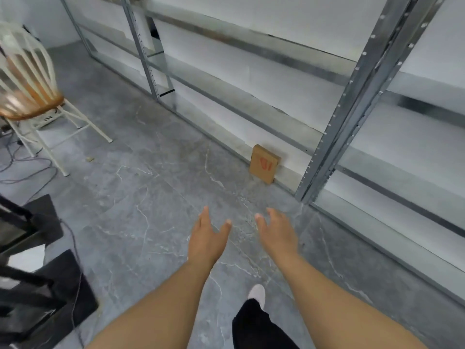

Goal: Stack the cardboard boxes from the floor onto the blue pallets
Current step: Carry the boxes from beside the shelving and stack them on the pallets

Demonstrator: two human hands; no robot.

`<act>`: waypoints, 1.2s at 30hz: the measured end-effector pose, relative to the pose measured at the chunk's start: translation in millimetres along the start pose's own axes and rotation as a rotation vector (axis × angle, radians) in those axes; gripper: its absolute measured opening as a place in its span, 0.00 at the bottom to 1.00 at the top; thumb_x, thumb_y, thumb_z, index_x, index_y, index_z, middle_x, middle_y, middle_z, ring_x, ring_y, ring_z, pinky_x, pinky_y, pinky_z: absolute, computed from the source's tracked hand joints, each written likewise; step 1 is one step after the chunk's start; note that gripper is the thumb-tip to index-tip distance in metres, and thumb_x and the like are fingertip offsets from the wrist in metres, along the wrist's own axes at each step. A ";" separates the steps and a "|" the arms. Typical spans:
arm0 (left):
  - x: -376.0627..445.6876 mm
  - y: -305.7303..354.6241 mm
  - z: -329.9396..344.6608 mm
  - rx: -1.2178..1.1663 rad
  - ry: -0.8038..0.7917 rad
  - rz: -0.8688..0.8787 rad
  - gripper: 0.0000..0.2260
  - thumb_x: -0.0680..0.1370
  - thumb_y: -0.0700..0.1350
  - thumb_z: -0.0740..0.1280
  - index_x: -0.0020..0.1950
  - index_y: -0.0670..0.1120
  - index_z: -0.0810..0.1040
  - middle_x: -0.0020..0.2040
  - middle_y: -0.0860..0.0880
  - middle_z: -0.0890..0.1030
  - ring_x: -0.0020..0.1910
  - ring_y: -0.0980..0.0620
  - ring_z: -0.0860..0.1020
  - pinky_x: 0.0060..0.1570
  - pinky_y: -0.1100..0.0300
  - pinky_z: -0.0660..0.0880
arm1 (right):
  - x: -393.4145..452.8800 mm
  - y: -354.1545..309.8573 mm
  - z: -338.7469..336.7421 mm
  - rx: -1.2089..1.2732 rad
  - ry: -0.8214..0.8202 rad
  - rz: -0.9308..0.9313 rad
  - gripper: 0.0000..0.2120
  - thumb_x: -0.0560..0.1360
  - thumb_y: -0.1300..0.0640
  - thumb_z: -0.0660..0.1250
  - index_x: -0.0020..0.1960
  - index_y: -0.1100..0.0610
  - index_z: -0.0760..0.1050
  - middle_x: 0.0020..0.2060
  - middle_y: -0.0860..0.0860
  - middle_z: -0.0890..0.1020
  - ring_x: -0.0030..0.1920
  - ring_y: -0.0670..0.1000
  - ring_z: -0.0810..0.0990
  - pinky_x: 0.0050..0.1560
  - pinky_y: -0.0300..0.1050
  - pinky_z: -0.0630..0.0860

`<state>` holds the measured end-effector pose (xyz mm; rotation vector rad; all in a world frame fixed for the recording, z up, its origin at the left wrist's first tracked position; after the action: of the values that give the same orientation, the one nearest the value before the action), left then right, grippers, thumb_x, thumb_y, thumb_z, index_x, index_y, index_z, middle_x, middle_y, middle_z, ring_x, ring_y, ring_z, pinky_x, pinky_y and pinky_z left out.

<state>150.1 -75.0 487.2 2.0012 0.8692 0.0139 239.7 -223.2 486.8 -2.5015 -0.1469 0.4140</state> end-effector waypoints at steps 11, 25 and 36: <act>177.0 122.7 38.4 0.056 -0.047 0.065 0.37 0.76 0.60 0.61 0.77 0.51 0.45 0.77 0.47 0.55 0.75 0.45 0.56 0.70 0.50 0.58 | 192.4 -34.2 -51.7 -0.011 0.032 0.022 0.25 0.78 0.42 0.55 0.70 0.55 0.65 0.66 0.55 0.71 0.65 0.55 0.70 0.61 0.49 0.68; 398.9 165.8 76.4 0.159 -0.249 0.008 0.36 0.77 0.60 0.61 0.77 0.50 0.44 0.77 0.46 0.55 0.74 0.45 0.58 0.70 0.50 0.59 | 390.6 -47.9 -41.5 0.047 0.031 0.322 0.24 0.78 0.43 0.56 0.68 0.56 0.66 0.64 0.55 0.73 0.63 0.56 0.72 0.59 0.50 0.70; 568.9 148.9 129.4 0.280 -0.416 -0.094 0.36 0.77 0.60 0.60 0.77 0.51 0.44 0.77 0.46 0.53 0.75 0.45 0.55 0.72 0.49 0.56 | 534.7 -33.0 25.6 0.140 -0.001 0.523 0.22 0.77 0.48 0.58 0.68 0.56 0.67 0.64 0.56 0.74 0.60 0.56 0.75 0.51 0.46 0.70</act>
<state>705.1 110.2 345.0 2.1081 0.7197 -0.5861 736.5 -77.5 346.8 -2.3770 0.5291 0.6090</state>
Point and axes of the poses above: each hand's wrist, its own x-axis towards the middle knuckle, its own z-axis out of the palm, y = z × x, the point moved 4 cm from there along x, towards the middle knuckle
